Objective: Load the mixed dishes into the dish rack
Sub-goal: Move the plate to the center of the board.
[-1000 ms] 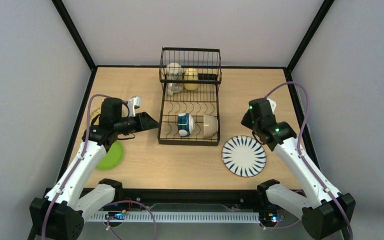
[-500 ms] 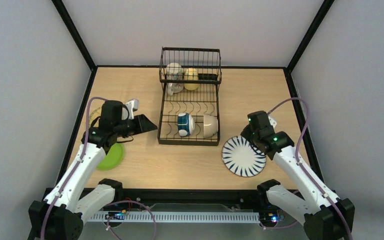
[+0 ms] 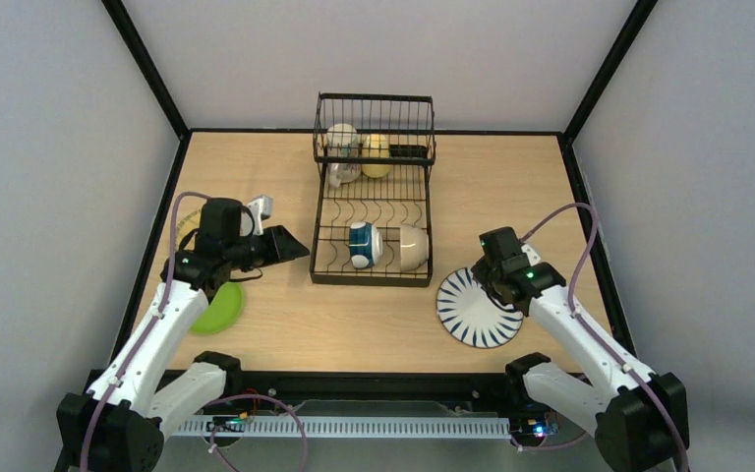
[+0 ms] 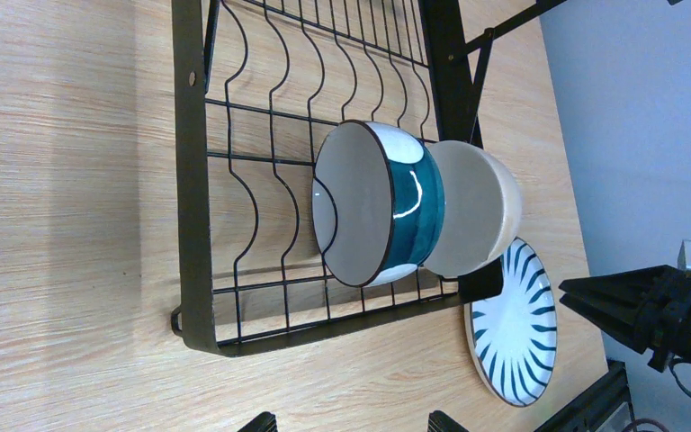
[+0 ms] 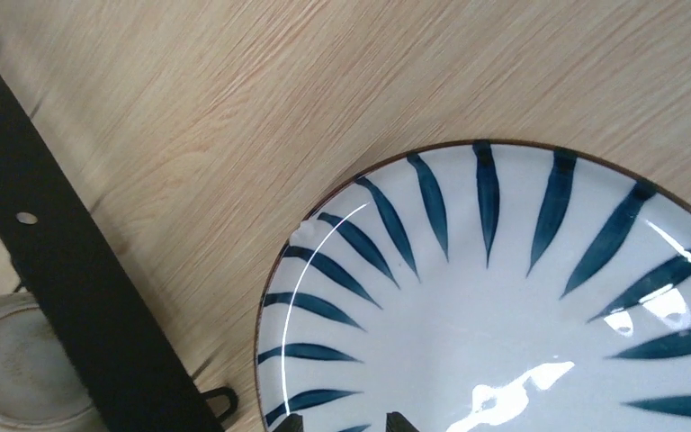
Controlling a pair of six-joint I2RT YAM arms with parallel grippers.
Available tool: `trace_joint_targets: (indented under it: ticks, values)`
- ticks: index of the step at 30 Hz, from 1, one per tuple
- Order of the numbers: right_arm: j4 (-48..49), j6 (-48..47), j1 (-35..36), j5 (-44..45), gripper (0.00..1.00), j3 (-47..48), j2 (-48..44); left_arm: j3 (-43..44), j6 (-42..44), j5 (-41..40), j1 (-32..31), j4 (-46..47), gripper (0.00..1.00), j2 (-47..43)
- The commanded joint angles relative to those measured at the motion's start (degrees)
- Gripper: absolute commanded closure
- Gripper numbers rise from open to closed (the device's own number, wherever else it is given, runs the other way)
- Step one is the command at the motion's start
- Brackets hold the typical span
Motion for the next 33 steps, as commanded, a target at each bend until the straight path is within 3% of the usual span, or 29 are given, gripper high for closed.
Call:
trace_joint_targets:
  ticks: [1, 4, 16, 23, 28, 33]
  values:
    - [3.04, 2.28, -0.35, 3.26, 0.55, -0.39, 3.09, 1.0, -0.74, 0.09, -0.15, -0.46, 0.06, 0.19]
    - [4.0, 2.94, -0.35, 3.95, 0.62, -0.51, 5.57, 1.3, -0.58, 0.06, -0.14, -0.69, 0.06, 0.14]
    - [9.16, 5.73, -0.37, 6.08, 0.73, -0.97, 12.12, 1.12, -0.9, 0.55, -0.19, -0.39, 0.06, -0.62]
    - [8.29, 4.17, -0.37, 5.49, 0.52, -0.83, 12.82, -1.71, -1.35, -0.51, -0.14, 0.17, 0.06, -2.18]
    - [13.03, -6.04, -0.37, -2.42, 0.5, 0.5, 14.34, -4.03, -2.19, -1.87, -0.19, 0.56, 0.06, -3.28]
    - [13.62, -11.56, -0.4, -3.63, 0.5, 5.07, 16.04, -5.2, -3.15, -3.56, -0.14, 1.37, 0.06, -3.33]
